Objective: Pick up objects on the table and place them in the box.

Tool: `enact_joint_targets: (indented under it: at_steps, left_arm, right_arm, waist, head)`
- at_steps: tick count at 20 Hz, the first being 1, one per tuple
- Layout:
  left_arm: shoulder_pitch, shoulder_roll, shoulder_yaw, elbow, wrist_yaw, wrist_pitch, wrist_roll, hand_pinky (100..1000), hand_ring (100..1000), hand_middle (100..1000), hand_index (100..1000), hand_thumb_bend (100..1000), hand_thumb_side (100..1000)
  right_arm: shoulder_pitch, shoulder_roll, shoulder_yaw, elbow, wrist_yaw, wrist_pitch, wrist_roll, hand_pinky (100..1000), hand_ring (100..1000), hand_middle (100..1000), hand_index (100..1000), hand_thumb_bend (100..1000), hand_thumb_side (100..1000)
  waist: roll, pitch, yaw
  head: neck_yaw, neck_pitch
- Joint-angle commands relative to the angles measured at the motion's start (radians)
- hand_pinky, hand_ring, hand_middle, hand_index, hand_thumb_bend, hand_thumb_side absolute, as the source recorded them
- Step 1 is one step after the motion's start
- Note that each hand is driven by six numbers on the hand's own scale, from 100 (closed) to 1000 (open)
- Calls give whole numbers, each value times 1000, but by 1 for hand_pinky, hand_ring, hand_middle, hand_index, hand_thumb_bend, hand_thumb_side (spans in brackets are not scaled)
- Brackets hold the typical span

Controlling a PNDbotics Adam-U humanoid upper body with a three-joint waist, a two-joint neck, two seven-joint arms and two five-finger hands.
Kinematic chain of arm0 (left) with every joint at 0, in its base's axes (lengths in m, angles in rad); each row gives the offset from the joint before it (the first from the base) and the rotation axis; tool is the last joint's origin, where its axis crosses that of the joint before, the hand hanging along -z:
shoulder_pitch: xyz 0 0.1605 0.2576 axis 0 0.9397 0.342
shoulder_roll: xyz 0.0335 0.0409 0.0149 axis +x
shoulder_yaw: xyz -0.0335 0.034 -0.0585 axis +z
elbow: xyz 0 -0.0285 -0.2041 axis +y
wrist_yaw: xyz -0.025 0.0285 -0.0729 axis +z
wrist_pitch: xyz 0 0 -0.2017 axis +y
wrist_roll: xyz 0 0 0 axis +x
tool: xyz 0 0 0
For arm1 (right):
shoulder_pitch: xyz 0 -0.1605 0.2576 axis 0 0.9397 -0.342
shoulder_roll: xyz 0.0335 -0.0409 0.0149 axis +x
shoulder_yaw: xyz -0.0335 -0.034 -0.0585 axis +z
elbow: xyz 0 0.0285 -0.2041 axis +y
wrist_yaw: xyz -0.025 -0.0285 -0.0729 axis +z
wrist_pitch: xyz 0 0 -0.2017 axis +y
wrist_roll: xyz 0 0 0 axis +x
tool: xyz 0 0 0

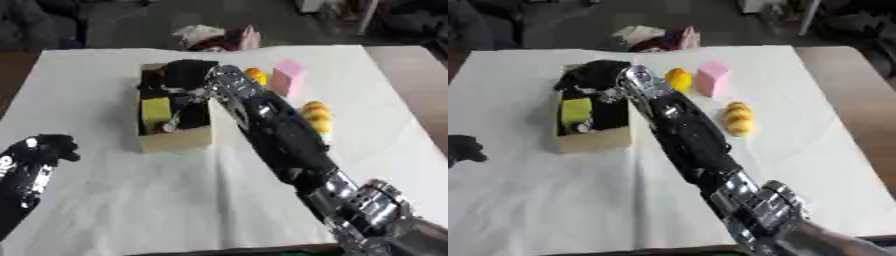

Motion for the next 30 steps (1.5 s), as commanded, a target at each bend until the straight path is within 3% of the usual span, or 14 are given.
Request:
enact_joint_targets:
  at_steps: [1, 2, 6, 10, 14, 15, 16, 17, 21, 30]
  left_arm:
    - [-11, 10, 3, -13, -1, -1, -1, 785, 626, 617, 741, 100, 692]
    - [-11, 11, 5, -12, -2, -1, 0, 785, 625, 617, 741, 100, 692]
    - [-7, 18, 12, -9, -9, -1, 8, 785, 625, 616, 740, 100, 696]
    - [-4, 26, 19, -7, -16, -1, 16, 785, 625, 616, 741, 100, 693]
    - [1, 31, 24, -4, -20, -1, 20, 785, 625, 617, 741, 100, 695]
    - [1, 31, 24, -3, -20, -1, 21, 785, 625, 616, 741, 100, 694]
    - [1, 31, 25, -3, -20, -2, 21, 785, 625, 616, 741, 100, 695]
    - [2, 33, 26, -3, -21, -2, 22, 785, 625, 617, 741, 100, 693]
    - [7, 36, 30, -4, -25, -1, 26, 785, 625, 617, 741, 100, 694]
    - [8, 38, 33, -5, -28, -1, 25, 785, 625, 617, 742, 100, 693]
  right_arm:
    - [-31, -46, -12, -60, -73, -10, -6, 899, 896, 929, 1000, 255, 595]
    - [-32, -68, -17, -81, -117, -7, 0, 896, 890, 925, 1000, 183, 533]
    - [1, -184, -41, -177, -321, 22, 72, 888, 866, 895, 997, 105, 496]
    - [92, -314, -81, -274, -482, 84, 157, 886, 862, 889, 997, 100, 504]
    - [202, -411, -116, -344, -589, 132, 218, 883, 859, 887, 998, 100, 559]
    - [229, -428, -124, -358, -607, 140, 230, 883, 859, 886, 999, 100, 571]
    - [253, -442, -132, -370, -622, 148, 242, 881, 857, 885, 999, 100, 518]
    - [278, -455, -141, -377, -634, 157, 254, 881, 857, 885, 999, 100, 590]
    - [362, -492, -175, -383, -661, 191, 288, 878, 855, 883, 999, 100, 651]
    - [449, -500, -207, -281, -621, 231, 309, 877, 862, 895, 1000, 100, 624]
  waist:
    - [-2, -14, -6]
    - [-5, -14, -9]
    - [-18, -14, -24]
    - [-29, -15, -40]
    - [-35, -20, -58]
    - [-35, -21, -62]
    - [-35, -22, -65]
    - [-35, -22, -67]
    - [-35, -23, -73]
    - [-33, -21, -78]
  head:
    - [2, 5]
    - [5, 5]
    - [21, 5]
    - [43, 5]
    - [53, 5]
    - [53, 5]
    - [53, 5]
    - [55, 5]
    - [61, 5]
    - [65, 5]
